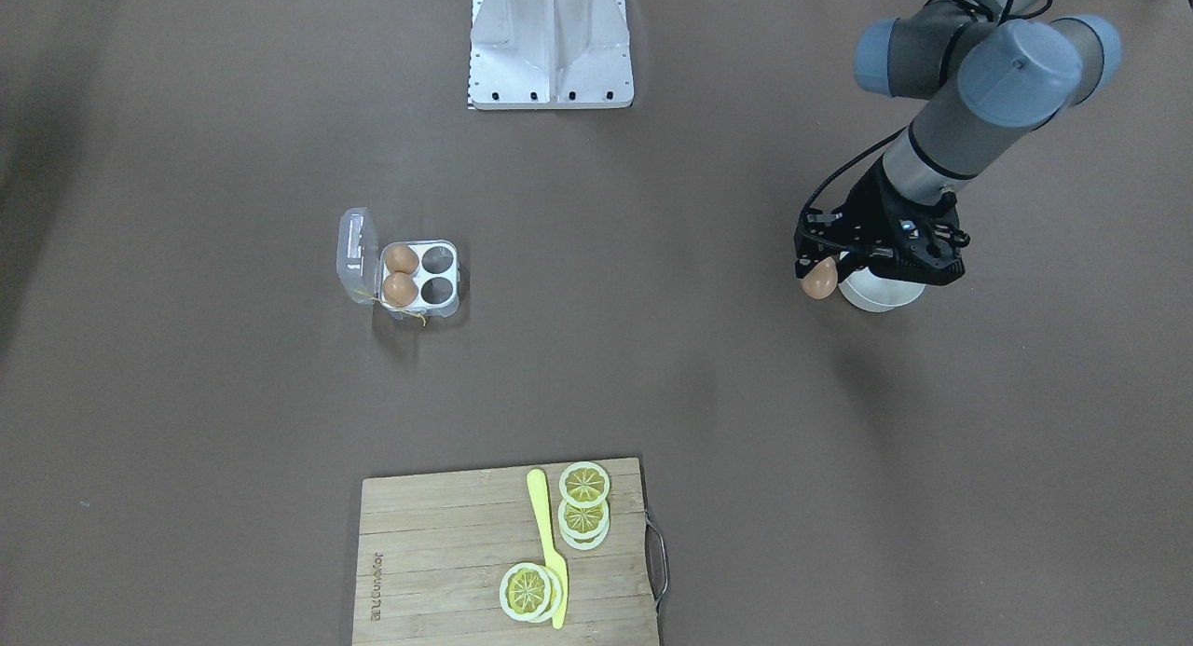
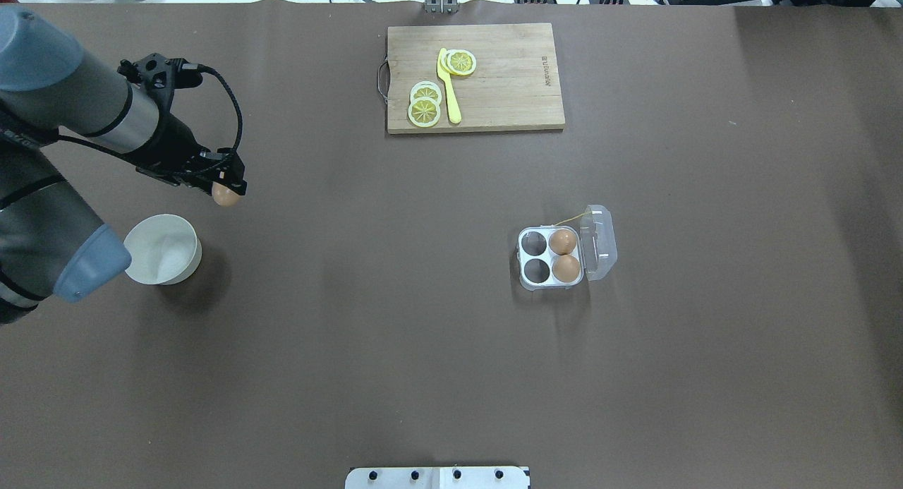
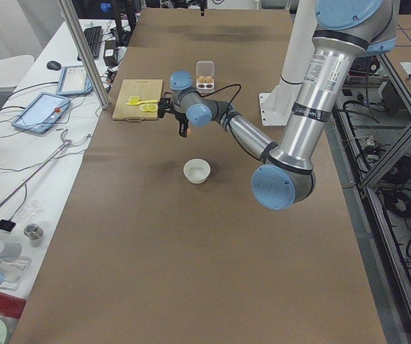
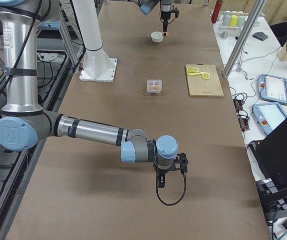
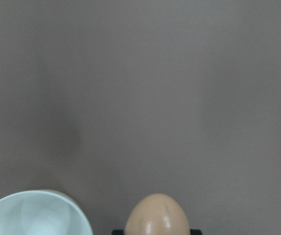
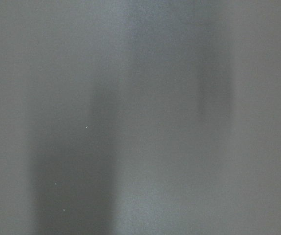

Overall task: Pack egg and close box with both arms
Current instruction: 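Lift the brown egg out of the bowl with the left gripper, then carry the egg with the left gripper over the clear egg box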

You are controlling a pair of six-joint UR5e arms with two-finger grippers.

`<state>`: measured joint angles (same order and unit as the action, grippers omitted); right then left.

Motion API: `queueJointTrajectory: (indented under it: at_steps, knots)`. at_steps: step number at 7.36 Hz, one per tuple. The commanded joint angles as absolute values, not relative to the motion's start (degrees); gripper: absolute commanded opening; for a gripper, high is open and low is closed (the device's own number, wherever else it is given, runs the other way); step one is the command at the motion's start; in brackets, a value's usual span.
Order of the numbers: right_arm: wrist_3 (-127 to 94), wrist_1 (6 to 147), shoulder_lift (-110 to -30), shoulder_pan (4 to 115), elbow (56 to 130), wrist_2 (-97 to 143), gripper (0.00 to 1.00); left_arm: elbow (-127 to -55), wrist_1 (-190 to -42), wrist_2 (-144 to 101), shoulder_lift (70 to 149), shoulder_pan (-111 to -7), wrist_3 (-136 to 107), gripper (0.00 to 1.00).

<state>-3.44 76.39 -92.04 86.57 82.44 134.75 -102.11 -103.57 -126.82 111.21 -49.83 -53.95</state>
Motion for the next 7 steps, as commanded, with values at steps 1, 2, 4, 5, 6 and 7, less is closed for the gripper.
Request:
queueJointTrajectory:
  at_steps: [1, 2, 4, 5, 6, 7]
  knots:
    - [-2.8, 76.2, -92.0, 86.6, 82.7, 134.7, 1.00, -99.9, -103.4, -126.5, 116.6, -47.0, -54.8, 0.42]
    - [-2.8, 76.2, -92.0, 86.6, 82.9, 134.7, 1.00, -99.9, -103.9, -126.5, 117.4, -45.7, -55.3, 0.42]
    - [-2.7, 76.2, -92.0, 86.6, 82.8, 134.6, 1.00, -99.9, -104.1, -125.5, 121.0, -41.7, -59.9, 0.42]
    - [-2.7, 76.2, -92.0, 86.6, 82.9, 134.6, 1.00, -99.9, -104.1, -123.0, 122.9, -39.1, -62.3, 0.42]
    - [-2.6, 76.2, -92.0, 86.6, 82.9, 134.6, 1.00, -99.8, -104.2, -121.8, 124.4, -37.3, -64.1, 0.42]
    - [-2.7, 76.2, -92.0, 86.6, 83.0, 134.5, 1.00, -99.7, -104.2, -121.2, 125.7, -36.0, -65.4, 0.42]
